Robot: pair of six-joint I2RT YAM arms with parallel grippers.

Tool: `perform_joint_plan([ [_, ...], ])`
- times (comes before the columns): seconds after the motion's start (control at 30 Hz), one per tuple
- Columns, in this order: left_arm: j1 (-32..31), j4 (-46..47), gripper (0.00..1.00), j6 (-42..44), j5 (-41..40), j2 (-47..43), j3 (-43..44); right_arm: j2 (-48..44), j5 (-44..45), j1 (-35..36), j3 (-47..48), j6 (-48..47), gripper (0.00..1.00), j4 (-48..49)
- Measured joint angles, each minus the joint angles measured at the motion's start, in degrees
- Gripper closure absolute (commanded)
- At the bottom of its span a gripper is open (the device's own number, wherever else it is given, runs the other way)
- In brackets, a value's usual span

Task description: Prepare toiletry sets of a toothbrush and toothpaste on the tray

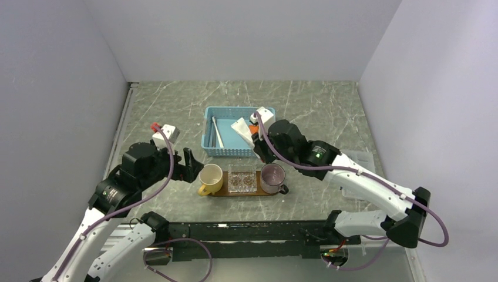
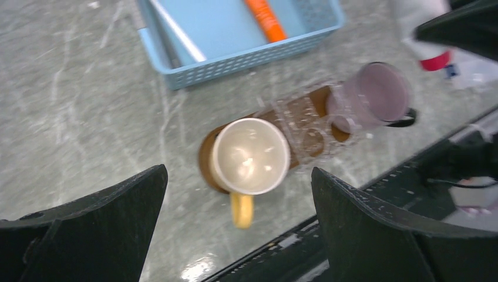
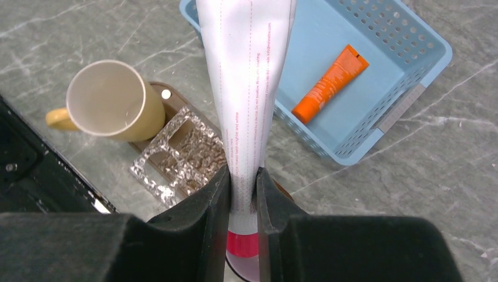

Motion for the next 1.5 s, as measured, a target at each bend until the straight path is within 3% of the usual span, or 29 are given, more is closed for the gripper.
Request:
perform_joint_plan([
  [0.53,0.0,-0.8,0.01,-6.0,26.0,10.7,15.6,-11.2,-3.0,8.7,-6.3,-3.2,0.89,0.0],
  [0.87,0.1,-1.0,0.02,-9.5,39.1,18.5,17.7,-13.4,-3.6,14.6,-6.5,-3.9,0.88,0.0],
  [1.13,0.1,-0.7,0.15,-11.4,44.2,20.9,17.7,-11.8,-1.5,20.7,-6.2,-5.3,0.87,-0.1],
  [1.5,0.1,-3.1,0.25,-10.3,45.8,21.8,17.7,-8.9,3.4,24.7,-3.4,-8.1,0.87,0.0],
])
